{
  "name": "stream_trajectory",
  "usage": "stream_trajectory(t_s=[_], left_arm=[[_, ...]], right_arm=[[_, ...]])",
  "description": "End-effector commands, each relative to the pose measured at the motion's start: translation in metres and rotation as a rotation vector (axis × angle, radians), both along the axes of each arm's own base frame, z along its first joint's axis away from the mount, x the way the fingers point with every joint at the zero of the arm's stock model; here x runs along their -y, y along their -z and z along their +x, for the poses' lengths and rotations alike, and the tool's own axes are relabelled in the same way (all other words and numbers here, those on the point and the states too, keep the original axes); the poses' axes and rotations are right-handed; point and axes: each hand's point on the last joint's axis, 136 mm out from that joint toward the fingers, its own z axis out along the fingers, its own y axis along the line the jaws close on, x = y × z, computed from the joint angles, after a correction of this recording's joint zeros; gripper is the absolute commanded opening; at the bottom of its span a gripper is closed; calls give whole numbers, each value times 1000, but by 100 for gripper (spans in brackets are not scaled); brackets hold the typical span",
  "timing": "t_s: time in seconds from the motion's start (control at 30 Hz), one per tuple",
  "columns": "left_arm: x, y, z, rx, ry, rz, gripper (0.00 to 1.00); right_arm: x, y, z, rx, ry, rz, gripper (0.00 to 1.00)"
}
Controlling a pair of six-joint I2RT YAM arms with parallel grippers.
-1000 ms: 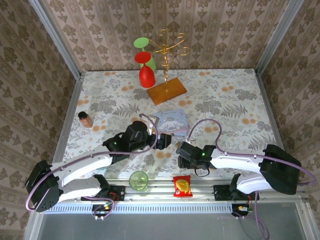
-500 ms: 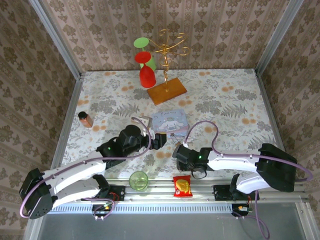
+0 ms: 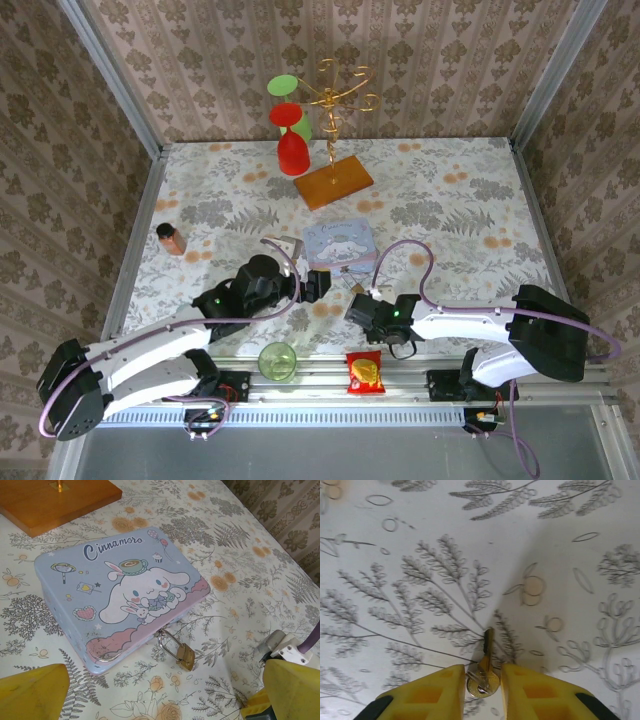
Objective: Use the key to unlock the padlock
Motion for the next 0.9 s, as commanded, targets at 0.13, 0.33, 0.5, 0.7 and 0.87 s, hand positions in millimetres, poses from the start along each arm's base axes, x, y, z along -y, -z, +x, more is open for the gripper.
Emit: stream_trajectory(t_s=[0.13,0.33,0.5,0.7,0.87], left_arm=[[-1,-6,2,3,-22,-56,100],[0,-7,2,-3,-27,-78,100],[0,-4,2,-12,-30,-86,100],[0,-1,2,-27,-34,-97,100],[-1,3,2,-36,-43,-101,100]], right_arm=[[20,-28,7,73,-45,-86,45],[0,-32,8,84,6,72,52],[6,-23,13,81,8,-24,44],[14,-4,9,46,24,-110,39],[24,2,3,32,30,-139,32]])
